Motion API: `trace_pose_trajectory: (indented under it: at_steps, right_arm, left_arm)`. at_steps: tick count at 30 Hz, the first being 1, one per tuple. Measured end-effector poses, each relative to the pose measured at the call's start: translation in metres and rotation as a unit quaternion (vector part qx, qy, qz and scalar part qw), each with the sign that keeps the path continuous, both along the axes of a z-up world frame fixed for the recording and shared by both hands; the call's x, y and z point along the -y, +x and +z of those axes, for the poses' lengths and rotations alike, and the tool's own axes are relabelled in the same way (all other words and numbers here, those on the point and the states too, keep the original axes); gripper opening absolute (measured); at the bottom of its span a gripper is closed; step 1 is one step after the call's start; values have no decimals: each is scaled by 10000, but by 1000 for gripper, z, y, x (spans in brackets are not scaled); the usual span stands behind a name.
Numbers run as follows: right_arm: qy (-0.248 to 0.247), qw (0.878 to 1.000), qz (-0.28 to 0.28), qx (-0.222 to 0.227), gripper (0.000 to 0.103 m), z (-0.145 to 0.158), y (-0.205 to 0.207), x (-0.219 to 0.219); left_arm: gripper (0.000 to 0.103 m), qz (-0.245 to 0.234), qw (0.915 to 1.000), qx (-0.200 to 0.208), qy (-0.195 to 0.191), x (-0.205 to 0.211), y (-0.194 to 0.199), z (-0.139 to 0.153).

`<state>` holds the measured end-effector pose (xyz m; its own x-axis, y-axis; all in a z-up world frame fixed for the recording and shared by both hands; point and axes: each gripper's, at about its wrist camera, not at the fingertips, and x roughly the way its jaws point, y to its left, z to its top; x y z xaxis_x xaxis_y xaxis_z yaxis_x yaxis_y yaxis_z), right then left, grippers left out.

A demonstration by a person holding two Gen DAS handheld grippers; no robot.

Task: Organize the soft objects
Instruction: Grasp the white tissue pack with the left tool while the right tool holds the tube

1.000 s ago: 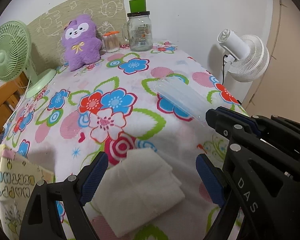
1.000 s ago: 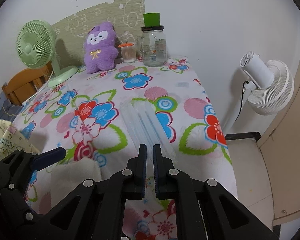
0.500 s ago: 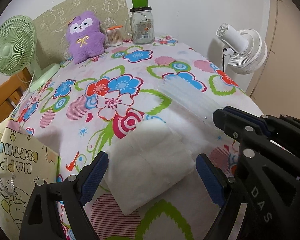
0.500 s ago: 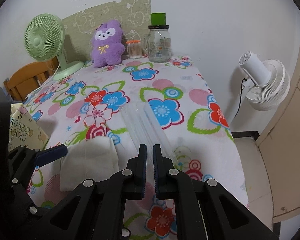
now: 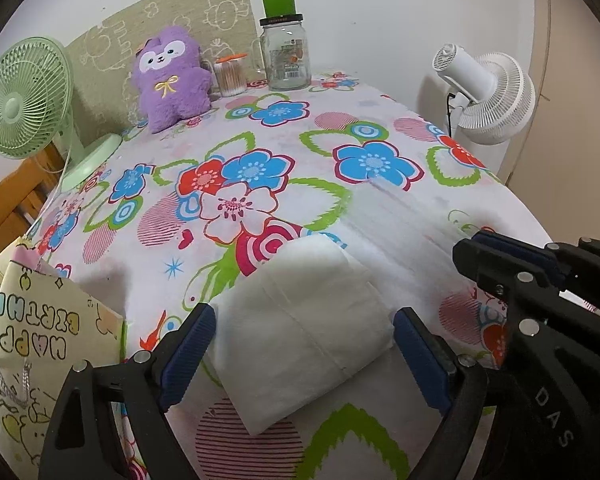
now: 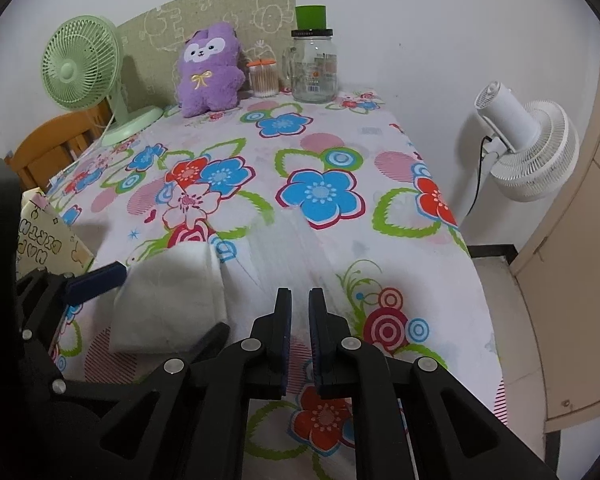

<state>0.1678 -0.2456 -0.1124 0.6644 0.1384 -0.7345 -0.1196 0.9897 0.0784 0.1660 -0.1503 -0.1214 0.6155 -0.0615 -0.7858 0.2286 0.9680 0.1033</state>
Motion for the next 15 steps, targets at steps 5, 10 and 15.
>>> trace_pose_trajectory:
  at_steps: [5,10,15]
  right_arm:
    - [-177,9998,35,15,64,3,2,-2]
    - [-397,9987,85,302,76,10,6,-6]
    - [-505,9983,250,145,76,0,27,-10]
  left_arm:
    - [96,3,10000,-29,-26,-2,5,-1]
    - [100,91,9999,-133,-59,-4,13,-6]
    - [99,145,9996,-203,-111,-6,15,-8]
